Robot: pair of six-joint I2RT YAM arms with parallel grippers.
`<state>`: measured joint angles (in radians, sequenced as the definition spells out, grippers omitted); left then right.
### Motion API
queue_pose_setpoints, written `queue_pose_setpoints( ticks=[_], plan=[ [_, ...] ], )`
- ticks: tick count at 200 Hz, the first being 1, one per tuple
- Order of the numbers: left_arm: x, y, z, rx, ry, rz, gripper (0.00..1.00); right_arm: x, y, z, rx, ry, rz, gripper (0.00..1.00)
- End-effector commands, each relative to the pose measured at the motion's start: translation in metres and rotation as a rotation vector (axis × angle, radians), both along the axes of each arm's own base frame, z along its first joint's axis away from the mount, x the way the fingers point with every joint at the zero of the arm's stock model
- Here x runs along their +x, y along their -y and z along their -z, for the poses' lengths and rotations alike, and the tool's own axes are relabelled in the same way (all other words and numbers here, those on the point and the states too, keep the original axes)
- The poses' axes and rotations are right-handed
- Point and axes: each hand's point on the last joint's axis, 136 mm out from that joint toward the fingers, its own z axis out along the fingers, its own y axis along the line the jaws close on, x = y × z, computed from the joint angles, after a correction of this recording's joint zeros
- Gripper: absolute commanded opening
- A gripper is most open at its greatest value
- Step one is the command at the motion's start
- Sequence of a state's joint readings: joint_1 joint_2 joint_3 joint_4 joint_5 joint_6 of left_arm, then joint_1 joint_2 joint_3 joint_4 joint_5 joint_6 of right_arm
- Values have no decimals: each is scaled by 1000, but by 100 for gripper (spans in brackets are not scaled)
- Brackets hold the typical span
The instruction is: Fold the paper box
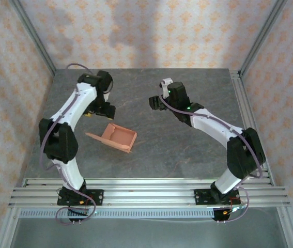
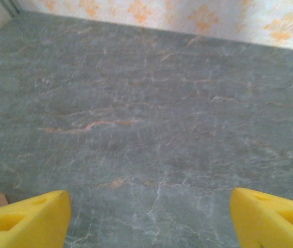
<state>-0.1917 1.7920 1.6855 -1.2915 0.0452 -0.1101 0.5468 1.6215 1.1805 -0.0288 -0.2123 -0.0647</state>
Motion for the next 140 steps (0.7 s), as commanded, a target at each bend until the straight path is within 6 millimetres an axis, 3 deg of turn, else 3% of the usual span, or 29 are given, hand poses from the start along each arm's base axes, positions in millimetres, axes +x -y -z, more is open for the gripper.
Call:
queue_pose_setpoints(
  ticks=[1,42,82,140],
  plan=[
    [17,2,-28,-76,173,-64,92,-4,-14,15,-3,-75,-80,80],
    [11,4,-66,-152,317,-51,100,-13,-42,47,-13,-156,-152,80],
    [-9,2,-101,-160,372,-10,100,-29,-88,80,-62,-214,-238,79],
    [-30,-11,-133,-126,484,23,100,-56,-148,111,-115,-251,-363,79]
  ],
)
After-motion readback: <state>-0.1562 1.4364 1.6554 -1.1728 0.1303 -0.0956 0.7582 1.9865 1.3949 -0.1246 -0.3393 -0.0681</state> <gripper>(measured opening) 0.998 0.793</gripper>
